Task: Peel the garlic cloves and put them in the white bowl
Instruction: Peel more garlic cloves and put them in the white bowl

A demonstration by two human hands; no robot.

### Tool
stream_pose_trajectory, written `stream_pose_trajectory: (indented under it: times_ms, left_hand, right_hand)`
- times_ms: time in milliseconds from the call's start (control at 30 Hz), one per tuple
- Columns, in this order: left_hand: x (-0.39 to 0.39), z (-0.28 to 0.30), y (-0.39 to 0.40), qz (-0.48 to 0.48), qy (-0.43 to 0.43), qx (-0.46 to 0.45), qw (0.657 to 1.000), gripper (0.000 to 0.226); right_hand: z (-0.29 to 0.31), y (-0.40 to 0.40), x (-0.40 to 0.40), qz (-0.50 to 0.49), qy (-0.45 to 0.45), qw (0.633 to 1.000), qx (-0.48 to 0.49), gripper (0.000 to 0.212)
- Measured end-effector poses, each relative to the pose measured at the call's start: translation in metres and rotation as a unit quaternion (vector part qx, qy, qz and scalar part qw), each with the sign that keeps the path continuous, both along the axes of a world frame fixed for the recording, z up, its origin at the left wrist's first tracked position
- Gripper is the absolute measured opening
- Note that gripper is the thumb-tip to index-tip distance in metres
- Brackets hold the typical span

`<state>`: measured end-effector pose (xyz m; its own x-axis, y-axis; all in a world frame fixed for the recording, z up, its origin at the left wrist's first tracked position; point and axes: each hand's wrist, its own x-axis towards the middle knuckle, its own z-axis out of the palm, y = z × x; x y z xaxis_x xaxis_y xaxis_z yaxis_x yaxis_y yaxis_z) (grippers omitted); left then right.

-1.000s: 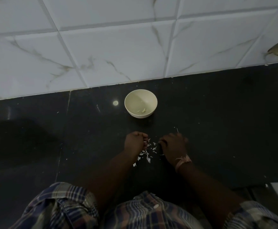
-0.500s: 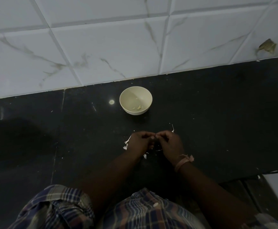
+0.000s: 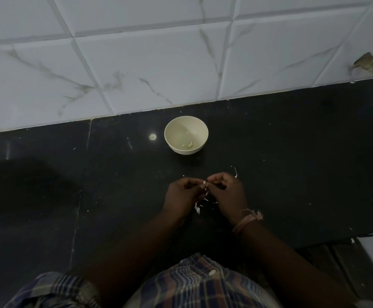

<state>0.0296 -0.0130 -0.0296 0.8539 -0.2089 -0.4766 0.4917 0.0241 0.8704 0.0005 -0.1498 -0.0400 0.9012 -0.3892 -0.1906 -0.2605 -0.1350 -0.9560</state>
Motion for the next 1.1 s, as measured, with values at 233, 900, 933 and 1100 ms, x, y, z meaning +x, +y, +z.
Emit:
stream_pose_trajectory:
  times_ms: [233,900,933,1100]
  left_hand:
    - [0.0,0.006,0.013,0.001,0.016,-0.056,0.998,0.013]
    - [-0.01,0.024,0.02,0.091,0.144,-0.21,0.963,0.017]
    - [-0.011,0.025,0.02,0.093,0.142,-0.211,0.963,0.019]
    - [-0.014,0.026,0.02,0.095,0.134,-0.202,0.966,0.021]
  right_hand:
    - [0.015,0.009,-0.004,0.038,-0.038,0.997,-0.06,0.013]
    - [0.024,0.027,-0.01,0.03,-0.075,0.996,-0.044,0.013]
    - [0.025,0.028,-0.011,0.03,-0.073,0.996,-0.038,0.012]
    - [0.028,0.031,-0.012,0.027,-0.063,0.998,-0.011,0.01]
